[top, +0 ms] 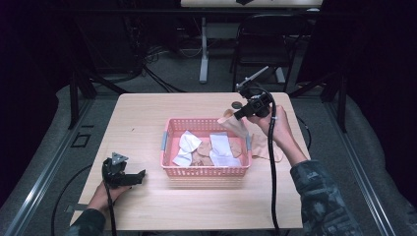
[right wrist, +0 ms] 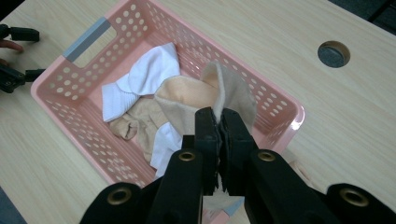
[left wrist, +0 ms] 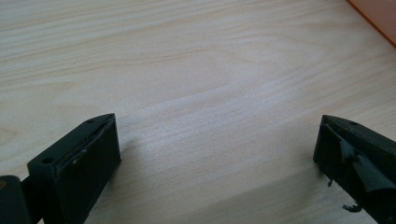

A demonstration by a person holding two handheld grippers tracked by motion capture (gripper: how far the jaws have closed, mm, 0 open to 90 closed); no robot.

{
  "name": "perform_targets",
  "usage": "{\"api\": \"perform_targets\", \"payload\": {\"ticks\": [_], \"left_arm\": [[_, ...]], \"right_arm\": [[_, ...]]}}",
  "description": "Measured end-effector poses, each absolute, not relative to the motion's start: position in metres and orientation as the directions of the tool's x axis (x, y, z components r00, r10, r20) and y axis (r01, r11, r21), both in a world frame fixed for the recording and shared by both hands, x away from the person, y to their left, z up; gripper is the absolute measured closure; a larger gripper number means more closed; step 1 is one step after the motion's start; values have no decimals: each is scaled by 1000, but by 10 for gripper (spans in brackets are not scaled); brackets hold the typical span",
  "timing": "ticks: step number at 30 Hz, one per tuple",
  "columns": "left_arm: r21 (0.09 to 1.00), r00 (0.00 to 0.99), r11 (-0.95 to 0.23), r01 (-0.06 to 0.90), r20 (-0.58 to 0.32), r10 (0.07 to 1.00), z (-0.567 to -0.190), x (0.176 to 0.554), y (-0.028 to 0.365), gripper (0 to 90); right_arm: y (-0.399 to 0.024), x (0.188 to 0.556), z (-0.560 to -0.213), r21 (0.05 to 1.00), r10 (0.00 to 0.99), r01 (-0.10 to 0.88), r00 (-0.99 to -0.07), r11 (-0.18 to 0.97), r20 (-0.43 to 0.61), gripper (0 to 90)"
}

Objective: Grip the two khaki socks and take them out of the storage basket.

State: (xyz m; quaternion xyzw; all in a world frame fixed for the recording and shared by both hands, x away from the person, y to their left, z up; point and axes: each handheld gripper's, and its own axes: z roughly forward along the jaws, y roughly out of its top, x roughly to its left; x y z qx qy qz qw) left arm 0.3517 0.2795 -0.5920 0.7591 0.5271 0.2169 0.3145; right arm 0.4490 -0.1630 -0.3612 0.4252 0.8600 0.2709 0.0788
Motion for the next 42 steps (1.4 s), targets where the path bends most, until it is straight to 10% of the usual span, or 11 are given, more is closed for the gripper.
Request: {"api": "perform_targets", "payload": {"ticks": [42], "left_arm": [[711, 350, -247, 659, 0, 937, -593, 352, 279, 4]], "right_arm": [[-269, 416, -345, 618, 870, 703, -489, 351, 61, 868]]}}
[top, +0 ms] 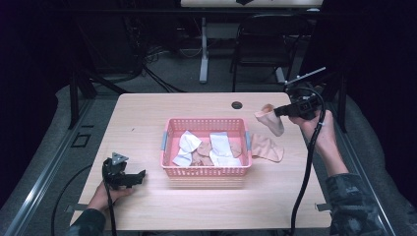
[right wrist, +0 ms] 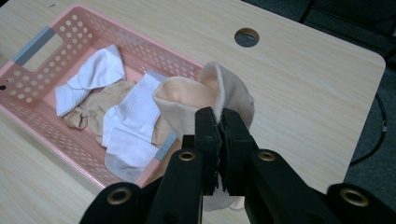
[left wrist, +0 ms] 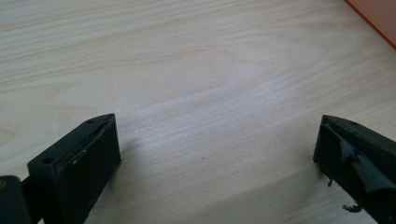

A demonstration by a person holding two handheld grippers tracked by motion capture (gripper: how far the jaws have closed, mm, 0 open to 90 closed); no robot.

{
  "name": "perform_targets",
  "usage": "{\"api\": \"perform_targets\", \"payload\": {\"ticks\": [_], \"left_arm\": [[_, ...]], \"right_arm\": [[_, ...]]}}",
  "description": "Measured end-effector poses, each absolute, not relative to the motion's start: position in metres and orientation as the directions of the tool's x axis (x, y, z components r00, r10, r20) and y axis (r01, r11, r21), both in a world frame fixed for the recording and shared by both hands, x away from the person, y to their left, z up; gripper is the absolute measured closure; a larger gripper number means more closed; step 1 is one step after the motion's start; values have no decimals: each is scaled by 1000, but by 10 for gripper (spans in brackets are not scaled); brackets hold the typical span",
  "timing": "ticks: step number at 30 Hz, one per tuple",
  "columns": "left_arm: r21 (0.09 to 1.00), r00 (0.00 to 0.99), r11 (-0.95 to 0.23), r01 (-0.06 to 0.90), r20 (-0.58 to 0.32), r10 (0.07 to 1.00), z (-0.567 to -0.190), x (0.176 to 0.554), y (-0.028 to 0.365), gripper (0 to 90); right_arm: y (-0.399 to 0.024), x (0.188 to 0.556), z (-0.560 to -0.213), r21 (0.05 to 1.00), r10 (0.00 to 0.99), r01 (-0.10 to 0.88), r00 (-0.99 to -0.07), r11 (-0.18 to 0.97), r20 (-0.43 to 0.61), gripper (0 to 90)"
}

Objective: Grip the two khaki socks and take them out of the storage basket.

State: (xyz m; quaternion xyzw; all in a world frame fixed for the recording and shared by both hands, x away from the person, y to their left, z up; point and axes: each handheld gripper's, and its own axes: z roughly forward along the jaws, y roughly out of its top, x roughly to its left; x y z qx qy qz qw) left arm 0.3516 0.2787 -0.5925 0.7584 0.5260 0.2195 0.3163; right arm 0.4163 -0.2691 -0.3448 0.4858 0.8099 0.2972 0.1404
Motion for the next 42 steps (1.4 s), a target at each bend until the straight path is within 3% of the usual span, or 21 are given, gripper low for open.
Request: {"api": "perform_targets", "payload": {"ticks": [23, 42], "left_arm": [[710, 368, -258, 655, -1, 930, -592, 351, 277, 4], [711, 373, -263, 653, 0, 928, -592, 350, 276, 3]], "right_arm": [[-302, 406, -419, 565, 916, 777, -392, 279, 87, 869], [-311, 409, -486, 419, 919, 866, -364, 274, 150, 869]]}}
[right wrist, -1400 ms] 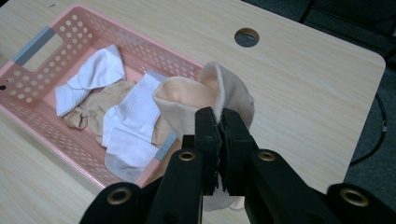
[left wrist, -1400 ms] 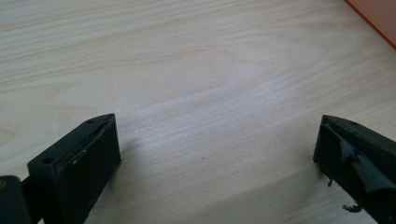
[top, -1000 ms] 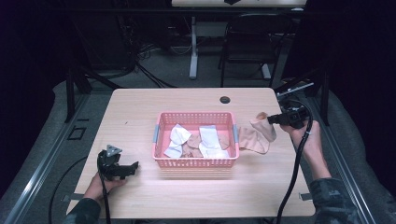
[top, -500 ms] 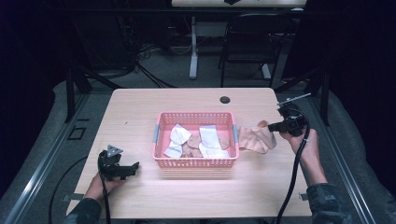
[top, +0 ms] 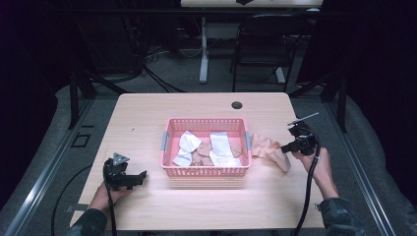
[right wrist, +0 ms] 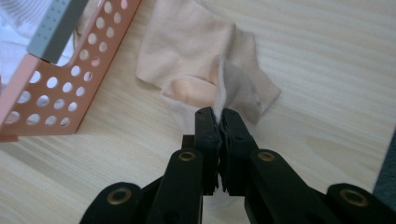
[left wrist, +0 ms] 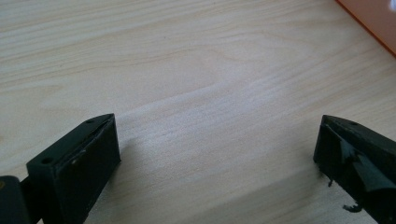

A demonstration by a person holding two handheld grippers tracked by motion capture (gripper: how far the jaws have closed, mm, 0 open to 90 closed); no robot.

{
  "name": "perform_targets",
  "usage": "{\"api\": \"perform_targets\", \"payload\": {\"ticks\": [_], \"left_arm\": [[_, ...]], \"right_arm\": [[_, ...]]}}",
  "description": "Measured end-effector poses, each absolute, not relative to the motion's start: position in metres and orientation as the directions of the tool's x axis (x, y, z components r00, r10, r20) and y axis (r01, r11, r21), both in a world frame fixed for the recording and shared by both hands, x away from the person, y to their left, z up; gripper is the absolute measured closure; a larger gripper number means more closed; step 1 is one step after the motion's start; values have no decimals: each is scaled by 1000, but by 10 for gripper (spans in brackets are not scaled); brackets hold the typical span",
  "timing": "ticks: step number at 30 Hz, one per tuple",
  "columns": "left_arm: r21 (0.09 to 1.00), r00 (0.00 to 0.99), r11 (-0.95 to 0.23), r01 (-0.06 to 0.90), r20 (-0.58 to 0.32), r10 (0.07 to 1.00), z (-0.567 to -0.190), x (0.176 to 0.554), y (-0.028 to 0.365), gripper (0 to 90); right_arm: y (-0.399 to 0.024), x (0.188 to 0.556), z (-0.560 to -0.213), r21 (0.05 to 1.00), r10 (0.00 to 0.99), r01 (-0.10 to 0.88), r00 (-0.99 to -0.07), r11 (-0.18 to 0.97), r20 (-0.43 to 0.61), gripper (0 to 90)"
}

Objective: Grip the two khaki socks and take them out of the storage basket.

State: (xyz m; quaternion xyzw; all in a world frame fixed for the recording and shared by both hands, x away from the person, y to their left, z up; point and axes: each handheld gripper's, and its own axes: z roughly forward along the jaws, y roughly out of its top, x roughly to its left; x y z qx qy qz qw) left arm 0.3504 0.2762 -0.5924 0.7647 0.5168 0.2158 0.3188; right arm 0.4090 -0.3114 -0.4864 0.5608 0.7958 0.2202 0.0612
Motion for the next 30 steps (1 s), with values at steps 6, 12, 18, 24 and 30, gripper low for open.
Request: {"api": "perform_targets", "payload": {"ticks": [6, 12, 18, 24, 30], "left_arm": [[710, 375, -264, 653, 0, 927, -592, 350, 276, 3], [710, 376, -265, 653, 0, 927, -592, 350, 276, 3], [709, 379, -266, 653, -2, 925, -592, 350, 276, 2], [709, 381, -267, 653, -3, 925, -592, 350, 276, 2], [709, 381, -267, 652, -3, 924, -592, 350, 276, 2]], "right_arm": [[-314, 413, -508, 359, 922, 890, -354, 281, 157, 868], [-313, 417, -530, 316, 928, 909, -334, 272, 162, 865], [-314, 417, -532, 307, 925, 910, -341, 279, 169, 816], [-317, 410, -516, 354, 926, 897, -339, 264, 169, 535], [-316, 392, -494, 443, 902, 858, -379, 259, 207, 169]]}}
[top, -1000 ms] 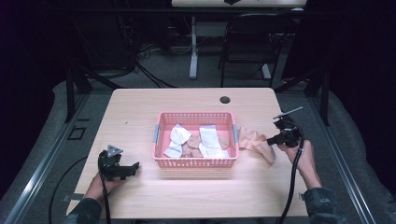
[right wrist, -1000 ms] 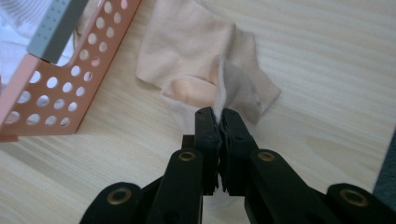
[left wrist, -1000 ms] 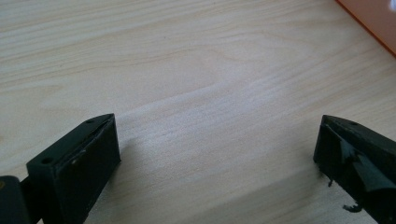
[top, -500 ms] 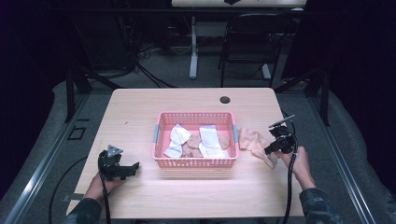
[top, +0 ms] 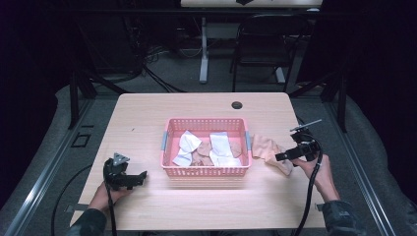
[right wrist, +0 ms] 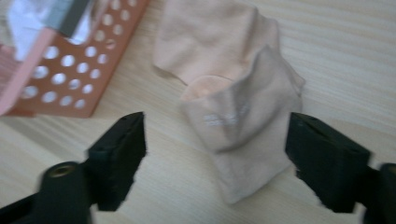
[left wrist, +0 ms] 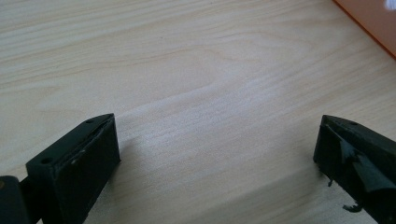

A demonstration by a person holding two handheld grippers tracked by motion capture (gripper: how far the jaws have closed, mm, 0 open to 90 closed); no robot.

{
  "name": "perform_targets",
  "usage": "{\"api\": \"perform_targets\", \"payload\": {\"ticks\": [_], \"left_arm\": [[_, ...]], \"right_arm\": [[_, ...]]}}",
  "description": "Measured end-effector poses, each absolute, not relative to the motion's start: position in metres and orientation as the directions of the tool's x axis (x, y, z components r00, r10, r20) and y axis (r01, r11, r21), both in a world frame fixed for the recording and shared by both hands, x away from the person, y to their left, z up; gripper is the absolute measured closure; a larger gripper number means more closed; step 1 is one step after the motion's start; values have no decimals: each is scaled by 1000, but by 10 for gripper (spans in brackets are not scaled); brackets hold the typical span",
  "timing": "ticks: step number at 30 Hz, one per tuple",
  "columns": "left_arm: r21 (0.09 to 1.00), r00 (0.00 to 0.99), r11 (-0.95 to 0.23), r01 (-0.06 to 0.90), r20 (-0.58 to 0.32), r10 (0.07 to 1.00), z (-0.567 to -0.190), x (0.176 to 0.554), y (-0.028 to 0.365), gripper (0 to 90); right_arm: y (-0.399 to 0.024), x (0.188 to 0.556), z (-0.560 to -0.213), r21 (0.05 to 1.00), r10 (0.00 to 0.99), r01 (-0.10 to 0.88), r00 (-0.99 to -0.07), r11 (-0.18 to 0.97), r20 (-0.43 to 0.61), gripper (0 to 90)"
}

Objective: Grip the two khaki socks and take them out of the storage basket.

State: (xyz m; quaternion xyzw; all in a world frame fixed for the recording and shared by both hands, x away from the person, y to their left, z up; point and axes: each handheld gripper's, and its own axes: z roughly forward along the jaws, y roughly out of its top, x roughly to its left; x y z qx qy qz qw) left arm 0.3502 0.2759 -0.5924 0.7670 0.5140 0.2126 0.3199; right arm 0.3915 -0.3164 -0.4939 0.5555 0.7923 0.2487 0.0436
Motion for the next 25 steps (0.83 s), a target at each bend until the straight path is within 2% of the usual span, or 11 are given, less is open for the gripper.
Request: {"api": "perform_targets", "payload": {"ticks": [5, 10, 18, 25], "left_arm": [[709, 381, -267, 652, -3, 924, -592, 350, 276, 2], [713, 385, -270, 648, -1, 923, -593, 350, 276, 2], [711, 395, -276, 646, -2, 919, -593, 350, 275, 2], [712, 402, -283, 642, 1, 916, -593, 351, 275, 2]], "right_arm": [[-314, 378, -486, 468, 889, 843, -402, 265, 220, 110], [-306, 360, -488, 448, 876, 841, -432, 305, 216, 37], [-299, 339, -498, 418, 861, 840, -461, 345, 214, 20], [-298, 335, -505, 403, 859, 842, -466, 358, 211, 28]]}}
